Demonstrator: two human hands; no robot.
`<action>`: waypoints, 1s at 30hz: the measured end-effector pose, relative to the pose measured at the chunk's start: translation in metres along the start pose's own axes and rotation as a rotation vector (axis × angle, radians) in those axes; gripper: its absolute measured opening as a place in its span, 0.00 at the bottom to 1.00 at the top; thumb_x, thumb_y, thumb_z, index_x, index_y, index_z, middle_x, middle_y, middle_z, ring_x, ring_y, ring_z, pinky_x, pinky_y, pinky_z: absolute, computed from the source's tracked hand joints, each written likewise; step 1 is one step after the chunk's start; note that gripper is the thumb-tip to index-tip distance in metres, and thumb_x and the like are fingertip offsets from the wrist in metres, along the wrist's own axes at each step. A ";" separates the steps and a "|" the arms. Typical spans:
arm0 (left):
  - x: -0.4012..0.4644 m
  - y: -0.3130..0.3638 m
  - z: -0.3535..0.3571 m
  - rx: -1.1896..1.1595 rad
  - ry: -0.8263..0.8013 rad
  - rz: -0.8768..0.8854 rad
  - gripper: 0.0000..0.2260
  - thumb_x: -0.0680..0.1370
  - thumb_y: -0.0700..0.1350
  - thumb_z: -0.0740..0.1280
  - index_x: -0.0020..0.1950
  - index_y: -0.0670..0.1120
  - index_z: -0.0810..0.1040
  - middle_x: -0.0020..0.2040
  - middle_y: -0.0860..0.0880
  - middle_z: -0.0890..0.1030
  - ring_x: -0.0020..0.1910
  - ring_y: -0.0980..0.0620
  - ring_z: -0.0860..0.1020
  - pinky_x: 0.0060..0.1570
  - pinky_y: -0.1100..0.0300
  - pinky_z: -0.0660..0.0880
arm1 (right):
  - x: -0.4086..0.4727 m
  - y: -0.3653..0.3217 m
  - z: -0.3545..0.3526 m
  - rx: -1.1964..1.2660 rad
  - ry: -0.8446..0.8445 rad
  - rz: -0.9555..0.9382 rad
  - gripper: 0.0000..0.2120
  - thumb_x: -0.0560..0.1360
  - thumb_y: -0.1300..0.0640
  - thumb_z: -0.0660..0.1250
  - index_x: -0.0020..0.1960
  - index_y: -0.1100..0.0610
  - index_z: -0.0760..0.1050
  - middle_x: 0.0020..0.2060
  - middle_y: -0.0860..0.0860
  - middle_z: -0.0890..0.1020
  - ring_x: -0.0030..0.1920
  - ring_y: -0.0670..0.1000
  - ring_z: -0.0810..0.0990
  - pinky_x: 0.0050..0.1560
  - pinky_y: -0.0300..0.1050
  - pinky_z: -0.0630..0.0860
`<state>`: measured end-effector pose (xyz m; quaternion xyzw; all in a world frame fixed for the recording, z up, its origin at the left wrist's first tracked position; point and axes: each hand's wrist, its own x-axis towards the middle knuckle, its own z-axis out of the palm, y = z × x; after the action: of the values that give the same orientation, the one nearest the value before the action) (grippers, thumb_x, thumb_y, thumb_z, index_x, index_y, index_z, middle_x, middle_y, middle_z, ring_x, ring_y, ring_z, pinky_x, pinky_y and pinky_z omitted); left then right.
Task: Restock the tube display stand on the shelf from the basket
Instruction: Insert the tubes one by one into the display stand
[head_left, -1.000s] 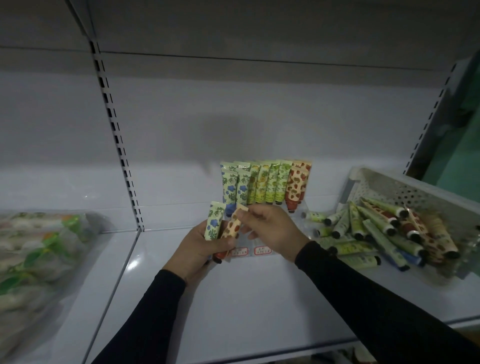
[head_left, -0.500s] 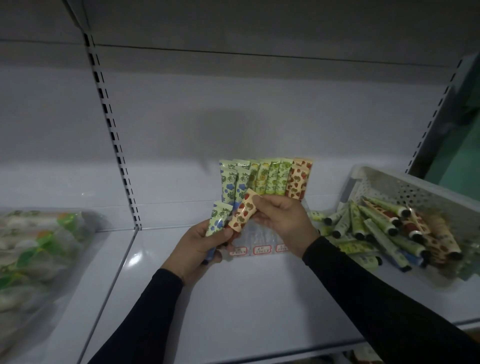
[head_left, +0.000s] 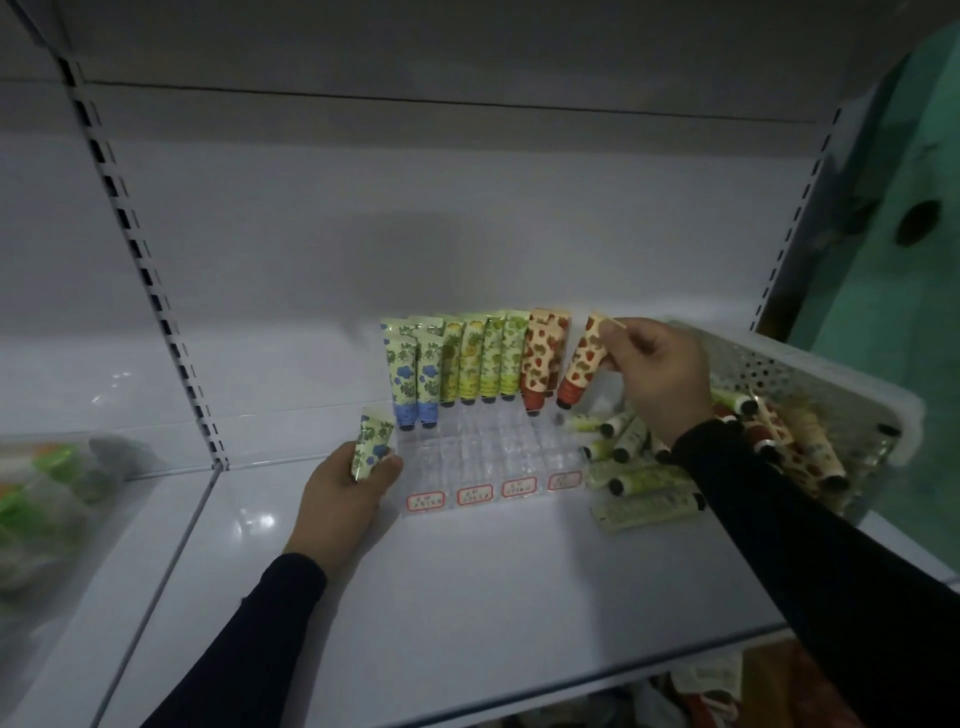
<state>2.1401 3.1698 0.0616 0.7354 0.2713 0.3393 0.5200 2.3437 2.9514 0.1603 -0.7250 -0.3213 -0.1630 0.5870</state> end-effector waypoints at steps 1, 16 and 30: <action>0.000 0.000 0.000 0.026 -0.013 0.002 0.06 0.78 0.45 0.69 0.41 0.47 0.76 0.30 0.53 0.76 0.28 0.56 0.70 0.31 0.60 0.67 | 0.003 0.004 0.000 -0.009 -0.007 0.002 0.13 0.79 0.50 0.65 0.46 0.58 0.82 0.36 0.54 0.83 0.40 0.54 0.82 0.45 0.58 0.80; 0.001 -0.001 -0.002 0.033 -0.035 -0.007 0.10 0.78 0.45 0.69 0.39 0.46 0.74 0.27 0.53 0.74 0.26 0.57 0.68 0.31 0.59 0.68 | 0.024 0.018 0.019 -0.154 -0.149 -0.014 0.14 0.80 0.50 0.63 0.49 0.59 0.83 0.40 0.50 0.84 0.42 0.48 0.81 0.48 0.44 0.76; 0.002 -0.003 -0.003 0.018 -0.042 -0.026 0.08 0.78 0.46 0.69 0.41 0.45 0.76 0.27 0.53 0.74 0.26 0.55 0.68 0.31 0.56 0.69 | 0.026 0.018 0.025 -0.133 -0.152 0.035 0.11 0.77 0.50 0.67 0.49 0.55 0.84 0.39 0.46 0.84 0.41 0.40 0.80 0.43 0.29 0.73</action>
<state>2.1392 3.1742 0.0602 0.7436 0.2729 0.3143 0.5233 2.3710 2.9805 0.1564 -0.7783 -0.3405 -0.1182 0.5141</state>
